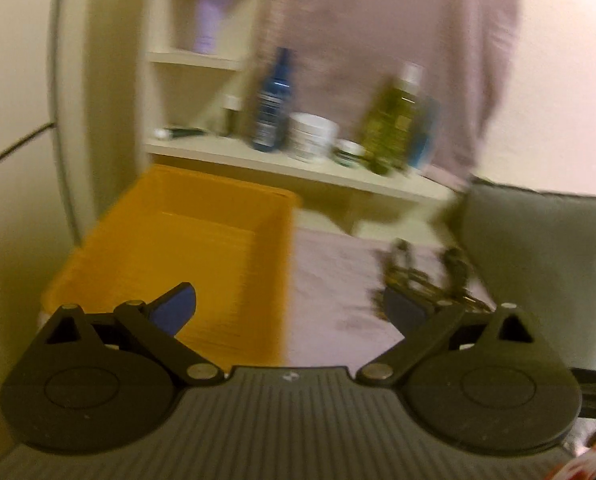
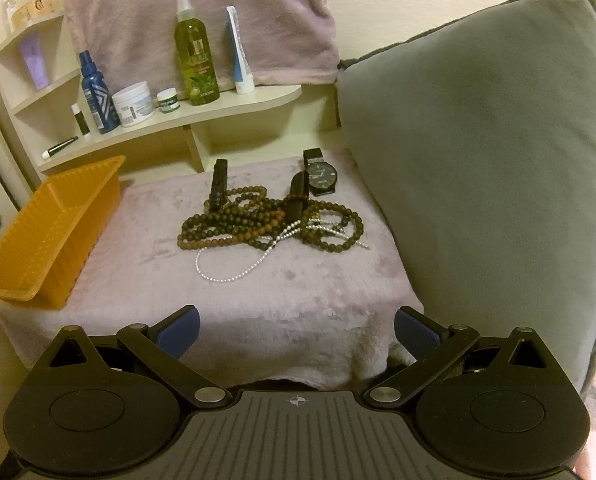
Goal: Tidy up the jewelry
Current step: 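Grasp the orange tray rim with the left gripper and tilt it up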
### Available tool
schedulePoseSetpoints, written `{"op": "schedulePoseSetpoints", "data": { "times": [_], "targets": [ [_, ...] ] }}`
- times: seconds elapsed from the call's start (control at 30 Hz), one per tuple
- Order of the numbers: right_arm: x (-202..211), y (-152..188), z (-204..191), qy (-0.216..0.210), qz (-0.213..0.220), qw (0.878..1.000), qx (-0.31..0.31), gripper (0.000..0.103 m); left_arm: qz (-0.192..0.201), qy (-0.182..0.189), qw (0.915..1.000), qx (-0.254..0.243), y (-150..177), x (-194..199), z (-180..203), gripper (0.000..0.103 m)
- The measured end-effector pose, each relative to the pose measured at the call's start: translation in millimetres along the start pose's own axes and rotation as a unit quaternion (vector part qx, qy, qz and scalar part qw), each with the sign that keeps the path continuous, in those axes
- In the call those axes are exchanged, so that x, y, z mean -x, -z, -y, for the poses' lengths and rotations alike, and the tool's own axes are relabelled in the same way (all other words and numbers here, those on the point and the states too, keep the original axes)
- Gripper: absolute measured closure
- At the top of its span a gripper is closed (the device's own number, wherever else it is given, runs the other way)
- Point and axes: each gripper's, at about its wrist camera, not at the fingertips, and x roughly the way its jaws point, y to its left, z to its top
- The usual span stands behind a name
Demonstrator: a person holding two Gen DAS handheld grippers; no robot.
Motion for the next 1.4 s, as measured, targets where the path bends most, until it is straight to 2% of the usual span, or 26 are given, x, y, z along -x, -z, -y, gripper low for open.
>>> {"op": "schedulePoseSetpoints", "data": {
  "times": [0.27, 0.57, 1.03, 1.3, 1.4],
  "targets": [
    [-14.4, -8.7, -11.6, -0.003, 0.004, 1.0, 0.02, 0.0, 0.02, -0.065, 0.9972, 0.031, -17.8, 0.6, -81.8, 0.005],
    [-34.2, -16.4, -30.1, -0.013, -0.001, 0.999, 0.039, 0.0, 0.017, -0.085, 0.9942, 0.064, -13.8, -4.6, -145.6, 0.012],
    [-58.0, -20.5, -47.2, -0.006, -0.023, 0.998, 0.062, 0.0, -0.028, -0.019, 0.9967, 0.074, 9.5, -53.4, -179.6, 0.029],
    [-67.5, -20.2, -54.4, 0.003, -0.036, 0.997, 0.071, 0.0, -0.042, 0.02, 0.9945, 0.094, 21.7, -72.4, -189.9, 0.062],
    [-69.6, -20.2, -57.5, 0.002, -0.039, 0.996, 0.075, 0.0, -0.042, 0.023, 0.9943, 0.095, 24.7, -75.3, -188.8, 0.071]
  ]
}}
